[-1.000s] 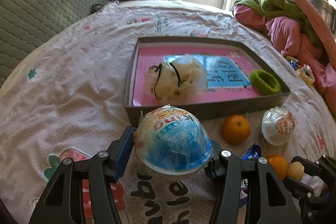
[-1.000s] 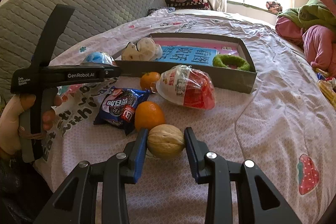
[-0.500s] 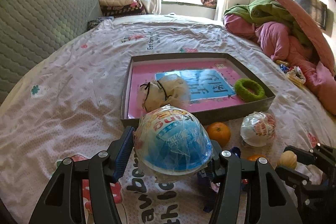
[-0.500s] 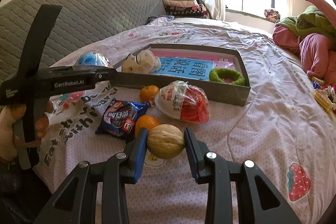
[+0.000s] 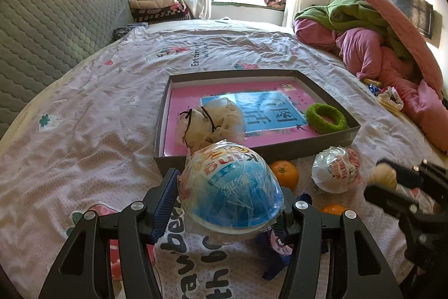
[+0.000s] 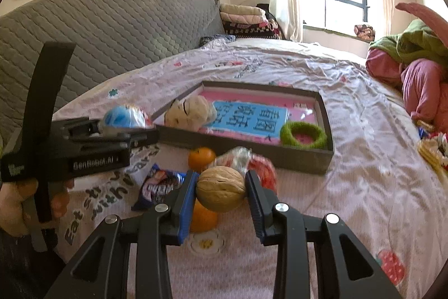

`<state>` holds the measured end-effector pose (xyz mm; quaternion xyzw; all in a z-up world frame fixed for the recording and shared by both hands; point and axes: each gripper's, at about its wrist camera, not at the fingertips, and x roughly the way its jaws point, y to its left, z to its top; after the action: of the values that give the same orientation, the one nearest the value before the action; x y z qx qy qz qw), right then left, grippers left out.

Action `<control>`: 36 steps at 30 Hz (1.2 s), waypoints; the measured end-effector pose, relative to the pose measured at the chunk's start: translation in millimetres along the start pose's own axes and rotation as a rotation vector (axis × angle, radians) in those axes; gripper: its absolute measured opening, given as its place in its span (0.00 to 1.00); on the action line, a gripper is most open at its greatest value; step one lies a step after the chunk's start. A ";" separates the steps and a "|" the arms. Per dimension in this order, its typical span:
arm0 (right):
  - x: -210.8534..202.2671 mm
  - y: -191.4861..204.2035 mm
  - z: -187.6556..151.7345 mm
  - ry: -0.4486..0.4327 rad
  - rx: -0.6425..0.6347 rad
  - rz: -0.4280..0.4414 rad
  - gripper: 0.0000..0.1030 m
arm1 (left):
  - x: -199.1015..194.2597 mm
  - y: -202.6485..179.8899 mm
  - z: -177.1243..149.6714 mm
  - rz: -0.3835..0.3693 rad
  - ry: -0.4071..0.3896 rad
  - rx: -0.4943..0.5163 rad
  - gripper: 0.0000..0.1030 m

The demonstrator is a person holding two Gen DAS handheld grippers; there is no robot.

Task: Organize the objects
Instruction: 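Close left tool on the blue ball while right tool grasps and lifts the walnut, then carry the blue ball with left tool while right tool carries the walnut over the pink tray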

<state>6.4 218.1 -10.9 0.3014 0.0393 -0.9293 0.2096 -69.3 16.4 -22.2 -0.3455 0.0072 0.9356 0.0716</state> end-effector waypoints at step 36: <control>17.3 -29.3 40.7 -0.078 0.022 0.008 0.35 | 14.2 -0.3 28.2 -0.004 -0.016 -0.004 0.58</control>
<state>-40.5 230.3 10.7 0.2673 0.0195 -0.9400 0.2113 -98.1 20.3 -10.0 -0.3381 0.0041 0.9383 0.0728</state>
